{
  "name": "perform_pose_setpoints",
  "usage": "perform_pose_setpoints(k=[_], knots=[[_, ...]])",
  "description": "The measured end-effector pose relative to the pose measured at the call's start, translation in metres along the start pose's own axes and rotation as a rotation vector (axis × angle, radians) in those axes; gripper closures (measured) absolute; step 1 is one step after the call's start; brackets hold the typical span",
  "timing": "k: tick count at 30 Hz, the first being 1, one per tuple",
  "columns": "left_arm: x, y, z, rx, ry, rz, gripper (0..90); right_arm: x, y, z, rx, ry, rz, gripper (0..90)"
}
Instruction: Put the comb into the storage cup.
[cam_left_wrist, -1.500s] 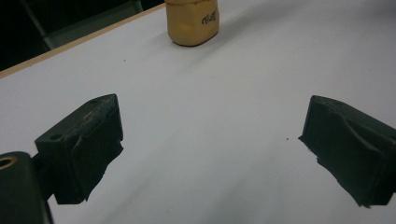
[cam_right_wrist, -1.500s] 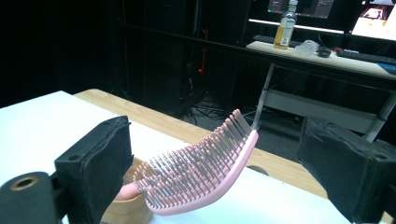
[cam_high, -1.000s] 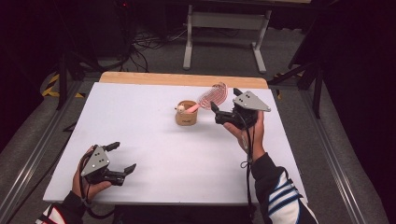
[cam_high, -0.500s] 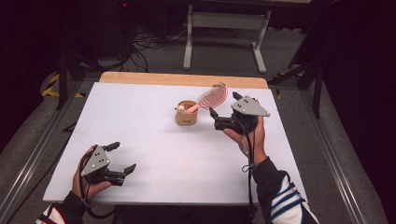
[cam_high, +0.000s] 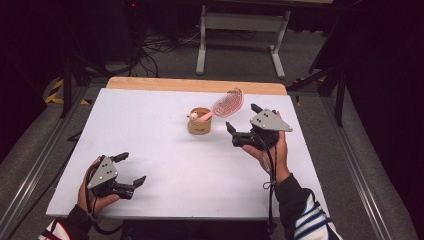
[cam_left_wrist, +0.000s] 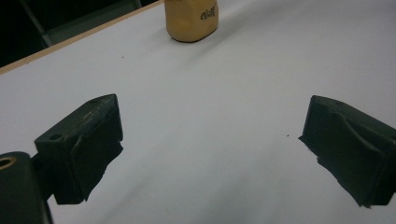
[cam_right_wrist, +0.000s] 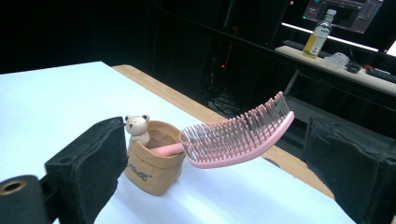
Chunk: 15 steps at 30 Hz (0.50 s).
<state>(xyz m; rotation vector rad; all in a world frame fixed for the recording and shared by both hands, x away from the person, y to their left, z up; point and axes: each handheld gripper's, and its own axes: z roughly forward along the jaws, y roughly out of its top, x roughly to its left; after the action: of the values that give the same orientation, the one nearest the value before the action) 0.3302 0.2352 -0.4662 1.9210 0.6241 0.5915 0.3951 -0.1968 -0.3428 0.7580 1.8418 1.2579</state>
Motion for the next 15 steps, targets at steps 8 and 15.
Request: perform_pose_setpoints(k=[8,15], knots=[[-0.0004,-0.0004,0.0016,0.003,-0.003,-0.001,6.3,0.0056,-0.0044,-0.0063,-0.005,0.006,-0.030,7.3],[-0.0007,-0.0004,0.0020,0.005,-0.003,0.000,6.3,0.0094,-0.0072,-0.0097,-0.002,0.014,-0.050,7.4]])
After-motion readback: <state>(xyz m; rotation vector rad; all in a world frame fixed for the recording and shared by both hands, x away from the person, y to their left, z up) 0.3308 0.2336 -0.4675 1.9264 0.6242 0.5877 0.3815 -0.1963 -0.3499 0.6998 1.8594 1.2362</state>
